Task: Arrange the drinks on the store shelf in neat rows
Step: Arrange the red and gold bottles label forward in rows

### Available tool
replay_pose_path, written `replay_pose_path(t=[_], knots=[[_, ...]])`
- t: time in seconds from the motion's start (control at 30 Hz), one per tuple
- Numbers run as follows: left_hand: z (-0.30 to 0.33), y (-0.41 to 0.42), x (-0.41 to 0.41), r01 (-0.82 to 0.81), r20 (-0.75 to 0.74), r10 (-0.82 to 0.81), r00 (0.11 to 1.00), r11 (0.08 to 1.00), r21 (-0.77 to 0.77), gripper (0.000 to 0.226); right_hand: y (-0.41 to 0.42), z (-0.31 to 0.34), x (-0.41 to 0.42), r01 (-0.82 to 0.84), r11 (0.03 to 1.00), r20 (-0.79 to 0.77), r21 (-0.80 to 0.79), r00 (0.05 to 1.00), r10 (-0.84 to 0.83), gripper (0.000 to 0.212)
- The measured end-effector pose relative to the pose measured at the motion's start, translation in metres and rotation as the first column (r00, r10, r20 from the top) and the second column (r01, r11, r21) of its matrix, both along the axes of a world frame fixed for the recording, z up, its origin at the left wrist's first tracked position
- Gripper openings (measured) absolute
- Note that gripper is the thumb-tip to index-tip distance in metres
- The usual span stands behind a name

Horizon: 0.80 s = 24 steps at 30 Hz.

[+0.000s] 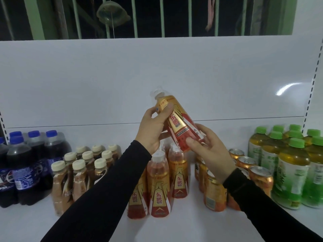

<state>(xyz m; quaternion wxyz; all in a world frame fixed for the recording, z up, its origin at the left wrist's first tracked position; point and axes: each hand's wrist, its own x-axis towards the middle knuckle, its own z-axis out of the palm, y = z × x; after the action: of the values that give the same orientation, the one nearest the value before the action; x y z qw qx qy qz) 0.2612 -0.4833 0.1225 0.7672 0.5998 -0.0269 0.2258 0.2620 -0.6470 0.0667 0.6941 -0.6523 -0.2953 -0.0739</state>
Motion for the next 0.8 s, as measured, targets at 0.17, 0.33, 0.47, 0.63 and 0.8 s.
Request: replay_pose_path(t=[0.17,0.33,0.47,0.63,0.8], knots=[[-0.0028,0.0021,-0.0015,0.027,0.01,-0.027,1.0,0.999,0.03,0.053,0.0002,-0.0012,0.0038,-0.16,0.946,-0.179,0.281,0.96,0.216,0.046],[-0.0053,-0.0011,-0.0033,0.14,-0.009,-0.14,0.99,0.99,0.009,0.059,0.0014,-0.0023,0.0052,-0.233,0.84,-0.39,0.489,0.803,0.45,0.047],[-0.0056,-0.0011,-0.0013,0.085,-0.045,-0.086,0.995,0.996,-0.036,0.047,0.0001,-0.0023,0.0056,-0.205,0.935,-0.279,0.288,0.916,0.287,0.038],[-0.0032,-0.0037,-0.002,0.009,-0.068,-0.009,0.998,1.0,-0.012,0.053,-0.0021,-0.0071,0.0048,0.024,0.999,0.09,-0.031,0.996,-0.021,0.064],[-0.0054,-0.0018,-0.0056,0.045,-0.038,-0.045,0.998,0.999,-0.005,0.056,-0.0018,-0.0049,0.0048,-0.086,0.984,-0.024,0.153,0.996,0.091,0.05]])
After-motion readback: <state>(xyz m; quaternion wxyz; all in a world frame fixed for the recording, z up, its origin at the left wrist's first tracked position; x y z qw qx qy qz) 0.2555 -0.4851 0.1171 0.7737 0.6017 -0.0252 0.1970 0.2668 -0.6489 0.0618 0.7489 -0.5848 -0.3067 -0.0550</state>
